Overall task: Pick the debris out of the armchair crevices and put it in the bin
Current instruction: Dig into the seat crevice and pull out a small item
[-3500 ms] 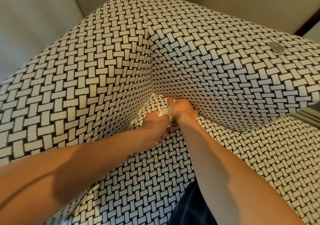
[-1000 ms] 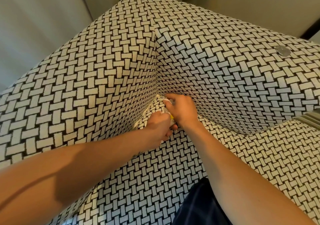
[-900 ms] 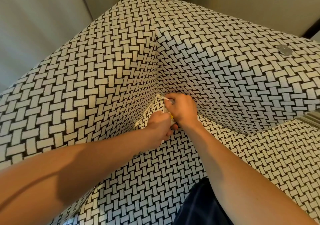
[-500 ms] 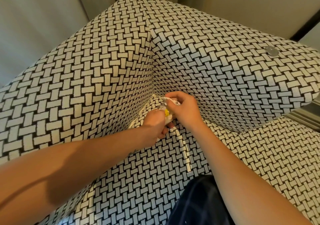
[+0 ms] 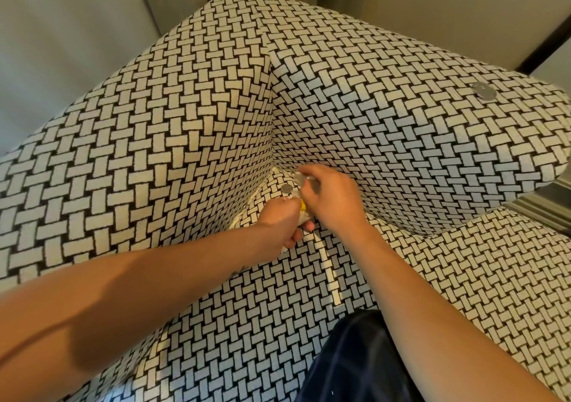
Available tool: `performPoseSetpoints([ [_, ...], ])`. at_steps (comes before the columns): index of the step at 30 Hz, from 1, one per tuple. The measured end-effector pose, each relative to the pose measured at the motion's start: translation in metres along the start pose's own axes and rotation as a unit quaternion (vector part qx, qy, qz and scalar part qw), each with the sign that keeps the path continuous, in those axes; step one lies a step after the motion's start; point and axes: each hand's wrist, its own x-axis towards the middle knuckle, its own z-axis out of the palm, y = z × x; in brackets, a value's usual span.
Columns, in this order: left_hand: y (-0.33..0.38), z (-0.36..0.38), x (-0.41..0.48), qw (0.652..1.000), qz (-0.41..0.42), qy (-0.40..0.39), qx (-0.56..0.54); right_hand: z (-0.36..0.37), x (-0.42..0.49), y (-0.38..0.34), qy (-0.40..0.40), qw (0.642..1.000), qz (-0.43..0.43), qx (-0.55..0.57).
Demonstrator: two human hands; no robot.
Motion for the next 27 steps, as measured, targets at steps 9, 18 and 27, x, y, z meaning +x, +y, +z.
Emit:
performPoseSetpoints([
  [9, 0.001, 0.002, -0.004, 1.000, -0.003, 0.008, -0.002, 0.009, 0.017, -0.009, -0.132, 0.977, -0.110, -0.123],
  [18, 0.003, 0.000, -0.007, 1.000, -0.014, 0.006, -0.004, 0.006, 0.013, -0.016, -0.121, 0.989, -0.051, -0.066],
  [27, 0.005, 0.002, -0.009, 0.999, -0.037, 0.004, -0.029, -0.010, -0.002, -0.018, -0.071, 0.965, 0.081, 0.237],
])
